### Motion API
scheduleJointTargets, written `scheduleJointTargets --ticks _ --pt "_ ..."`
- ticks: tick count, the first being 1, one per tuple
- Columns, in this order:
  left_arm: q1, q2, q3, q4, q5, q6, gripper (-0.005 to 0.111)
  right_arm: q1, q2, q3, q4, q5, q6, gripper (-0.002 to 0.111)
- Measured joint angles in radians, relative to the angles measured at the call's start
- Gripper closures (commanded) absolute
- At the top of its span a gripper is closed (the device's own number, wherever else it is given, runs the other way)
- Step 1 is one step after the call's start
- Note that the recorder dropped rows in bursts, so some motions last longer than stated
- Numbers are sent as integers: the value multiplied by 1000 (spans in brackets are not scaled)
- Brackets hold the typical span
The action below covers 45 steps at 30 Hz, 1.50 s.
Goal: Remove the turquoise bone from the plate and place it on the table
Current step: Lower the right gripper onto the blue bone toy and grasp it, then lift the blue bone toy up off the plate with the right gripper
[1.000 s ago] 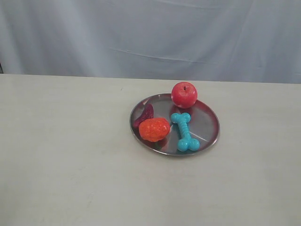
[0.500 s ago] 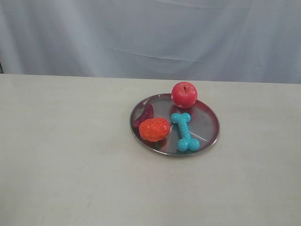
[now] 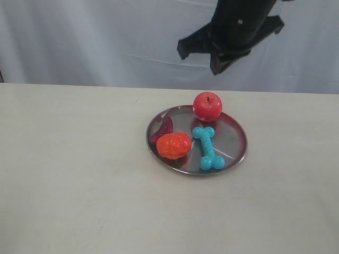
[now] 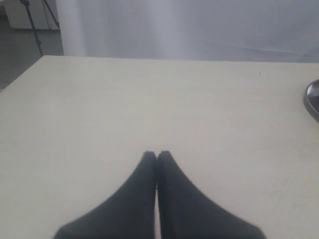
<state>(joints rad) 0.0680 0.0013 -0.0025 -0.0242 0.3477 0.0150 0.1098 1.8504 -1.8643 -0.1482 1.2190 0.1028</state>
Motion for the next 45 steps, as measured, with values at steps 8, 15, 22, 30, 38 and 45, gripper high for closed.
scheduleJointTargets --ticks 8,15,22,30,38,45 --pt "0 0 0 0 0 0 107 0 140 0 0 -2 -2 52" --pt "0 0 0 0 0 0 107 -2 246 0 -2 -48 1 54" --pt "0 0 0 0 0 0 107 -73 367 0 70 -83 -5 54" --pt "0 0 0 0 0 0 107 -136 453 0 154 -156 -71 54" --pt "0 0 0 0 0 0 107 -137 499 0 154 -201 -93 65" --pt "0 0 0 0 0 0 107 -137 504 0 156 -207 -96 108"
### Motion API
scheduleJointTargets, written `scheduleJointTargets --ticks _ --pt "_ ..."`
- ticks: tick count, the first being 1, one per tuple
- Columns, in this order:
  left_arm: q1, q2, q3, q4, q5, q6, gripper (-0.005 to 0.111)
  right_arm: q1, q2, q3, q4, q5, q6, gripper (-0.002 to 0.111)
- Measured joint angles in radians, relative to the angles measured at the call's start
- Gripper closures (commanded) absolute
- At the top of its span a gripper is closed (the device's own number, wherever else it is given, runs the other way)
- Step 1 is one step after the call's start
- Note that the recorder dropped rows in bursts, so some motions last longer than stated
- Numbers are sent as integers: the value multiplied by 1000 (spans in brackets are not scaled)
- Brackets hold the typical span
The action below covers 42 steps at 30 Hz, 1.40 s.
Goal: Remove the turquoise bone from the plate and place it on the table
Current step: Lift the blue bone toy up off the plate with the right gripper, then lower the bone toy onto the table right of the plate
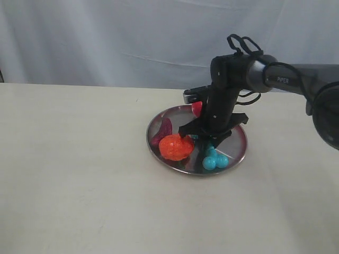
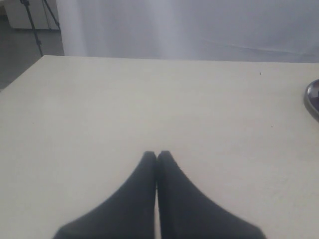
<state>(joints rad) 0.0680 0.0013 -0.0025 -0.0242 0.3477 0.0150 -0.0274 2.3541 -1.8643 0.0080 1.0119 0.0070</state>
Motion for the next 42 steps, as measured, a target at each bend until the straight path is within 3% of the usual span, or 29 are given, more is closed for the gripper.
scheduleJointTargets --ticks 9,29,42 --pt "0 0 0 0 0 0 107 23 -74 0 -2 27 0 109" --pt "0 0 0 0 0 0 107 116 -689 0 -8 201 -7 109" --pt "0 0 0 0 0 0 107 116 -817 126 -259 216 72 109"
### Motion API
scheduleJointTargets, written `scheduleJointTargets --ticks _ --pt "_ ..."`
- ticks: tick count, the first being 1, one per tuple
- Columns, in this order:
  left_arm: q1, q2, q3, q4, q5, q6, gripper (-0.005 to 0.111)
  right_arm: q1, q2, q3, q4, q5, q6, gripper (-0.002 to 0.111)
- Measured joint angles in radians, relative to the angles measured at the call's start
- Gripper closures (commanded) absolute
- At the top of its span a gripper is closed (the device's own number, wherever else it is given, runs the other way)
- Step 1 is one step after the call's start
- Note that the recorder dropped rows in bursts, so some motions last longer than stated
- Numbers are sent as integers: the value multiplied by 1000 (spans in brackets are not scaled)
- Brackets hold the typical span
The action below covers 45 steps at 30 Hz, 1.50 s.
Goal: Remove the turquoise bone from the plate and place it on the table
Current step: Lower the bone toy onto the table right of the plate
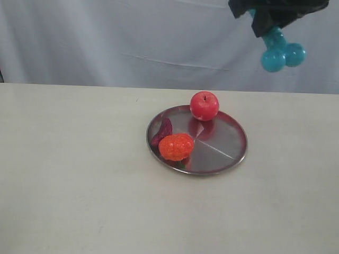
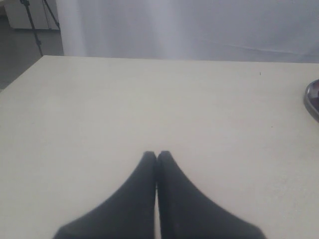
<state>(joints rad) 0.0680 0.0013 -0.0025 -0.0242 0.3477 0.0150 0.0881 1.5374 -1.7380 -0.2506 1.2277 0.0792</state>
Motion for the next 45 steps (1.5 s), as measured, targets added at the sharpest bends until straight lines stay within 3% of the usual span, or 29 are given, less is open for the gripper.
scheduleJointTargets --ticks 6,11,22,39,45 --pt "0 0 0 0 0 0 107 -11 5 105 -68 0 92 109" --pt "0 0 0 0 0 0 107 -96 16 222 -28 -15 124 109" --pt "0 0 0 0 0 0 107 -290 79 504 77 -315 131 109" --pt "0 0 0 0 0 0 107 -311 485 529 141 -602 131 109" --pt "0 0 0 0 0 0 107 -314 495 521 145 -597 136 108"
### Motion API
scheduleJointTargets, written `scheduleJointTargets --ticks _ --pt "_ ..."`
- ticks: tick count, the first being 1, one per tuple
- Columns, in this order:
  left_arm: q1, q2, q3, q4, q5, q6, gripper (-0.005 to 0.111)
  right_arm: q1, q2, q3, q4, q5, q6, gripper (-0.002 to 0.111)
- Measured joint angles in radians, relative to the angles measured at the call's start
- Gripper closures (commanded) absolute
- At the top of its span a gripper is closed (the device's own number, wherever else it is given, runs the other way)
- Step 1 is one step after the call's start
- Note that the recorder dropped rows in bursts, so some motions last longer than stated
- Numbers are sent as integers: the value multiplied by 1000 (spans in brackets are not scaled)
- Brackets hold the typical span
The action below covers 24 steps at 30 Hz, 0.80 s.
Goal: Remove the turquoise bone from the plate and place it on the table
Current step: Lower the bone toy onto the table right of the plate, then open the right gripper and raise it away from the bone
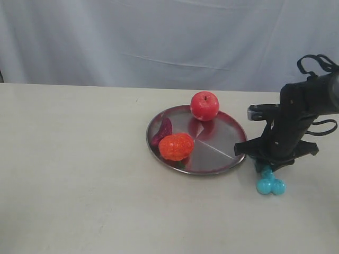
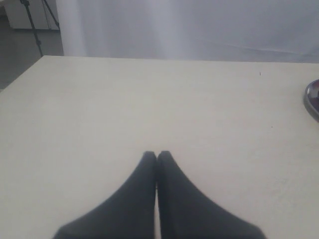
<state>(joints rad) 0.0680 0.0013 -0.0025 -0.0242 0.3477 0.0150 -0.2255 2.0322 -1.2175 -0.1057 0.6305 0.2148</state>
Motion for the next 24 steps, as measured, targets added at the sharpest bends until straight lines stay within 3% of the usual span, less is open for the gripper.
scheduleJointTargets --ticks 2,5,7,12,15,16,18,24 --pt "0 0 0 0 0 0 107 0 0 0 0 0 2 98" --pt "0 0 0 0 0 0 107 0 0 -2 0 2 2 57" --pt "0 0 0 0 0 0 107 0 4 -2 0 -8 0 47" --pt "0 0 0 0 0 0 107 0 -73 -2 0 44 -2 66" --pt "0 0 0 0 0 0 107 0 -191 -2 0 83 -6 84" --pt "0 0 0 0 0 0 107 0 -240 -2 0 94 -6 96" --pt "0 0 0 0 0 0 107 0 -391 -2 0 104 -9 109" --pt "0 0 0 0 0 0 107 0 -906 -2 -8 23 -66 109"
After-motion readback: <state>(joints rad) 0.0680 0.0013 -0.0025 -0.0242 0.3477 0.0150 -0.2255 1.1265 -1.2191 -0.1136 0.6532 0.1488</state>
